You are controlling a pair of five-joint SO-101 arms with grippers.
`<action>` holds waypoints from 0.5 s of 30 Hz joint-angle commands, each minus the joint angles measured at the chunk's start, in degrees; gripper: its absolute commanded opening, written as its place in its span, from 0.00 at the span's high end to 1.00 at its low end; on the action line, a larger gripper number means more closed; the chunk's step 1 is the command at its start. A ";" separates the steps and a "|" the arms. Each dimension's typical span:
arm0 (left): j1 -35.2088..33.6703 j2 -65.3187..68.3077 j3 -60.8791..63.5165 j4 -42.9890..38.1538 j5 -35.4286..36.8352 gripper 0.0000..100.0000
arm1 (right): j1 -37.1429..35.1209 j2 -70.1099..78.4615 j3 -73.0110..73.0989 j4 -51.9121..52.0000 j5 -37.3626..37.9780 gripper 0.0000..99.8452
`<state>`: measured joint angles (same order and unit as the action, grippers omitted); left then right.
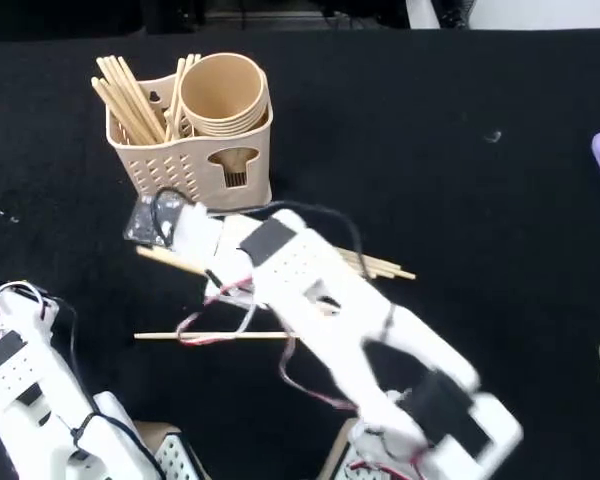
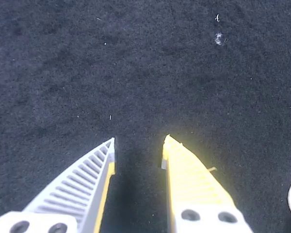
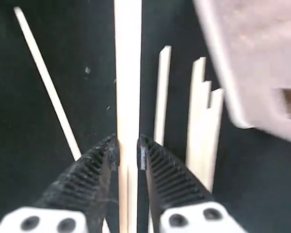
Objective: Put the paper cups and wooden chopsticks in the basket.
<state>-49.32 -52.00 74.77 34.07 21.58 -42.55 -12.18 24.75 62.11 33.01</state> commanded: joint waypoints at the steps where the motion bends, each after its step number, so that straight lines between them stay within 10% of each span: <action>1: 0.40 -0.97 -3.03 -0.53 -0.09 0.84 | -0.53 -13.14 -3.12 0.79 -1.05 0.99; 15: 7.78 -1.05 -0.92 -0.79 -3.78 0.84 | -0.44 -23.52 -1.80 -48.35 -20.75 0.99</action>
<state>-44.84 -52.00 74.77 34.07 20.97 -42.55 -33.80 24.57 30.46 14.99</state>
